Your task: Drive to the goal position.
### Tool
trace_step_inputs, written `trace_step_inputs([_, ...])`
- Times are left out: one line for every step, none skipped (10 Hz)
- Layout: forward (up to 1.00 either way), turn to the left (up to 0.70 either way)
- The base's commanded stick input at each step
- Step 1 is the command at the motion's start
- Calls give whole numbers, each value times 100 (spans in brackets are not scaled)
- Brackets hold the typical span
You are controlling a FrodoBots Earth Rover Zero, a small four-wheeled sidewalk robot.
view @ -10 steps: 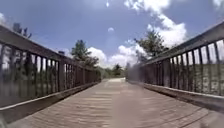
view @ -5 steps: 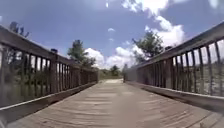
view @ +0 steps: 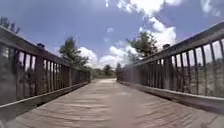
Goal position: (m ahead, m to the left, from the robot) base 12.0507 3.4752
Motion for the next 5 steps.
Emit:
trace_step_inputs([45, 0])
trace_step_inputs([45, 0])
trace_step_inputs([45, 0])
trace_step_inputs([45, 0])
trace_step_inputs([45, 0])
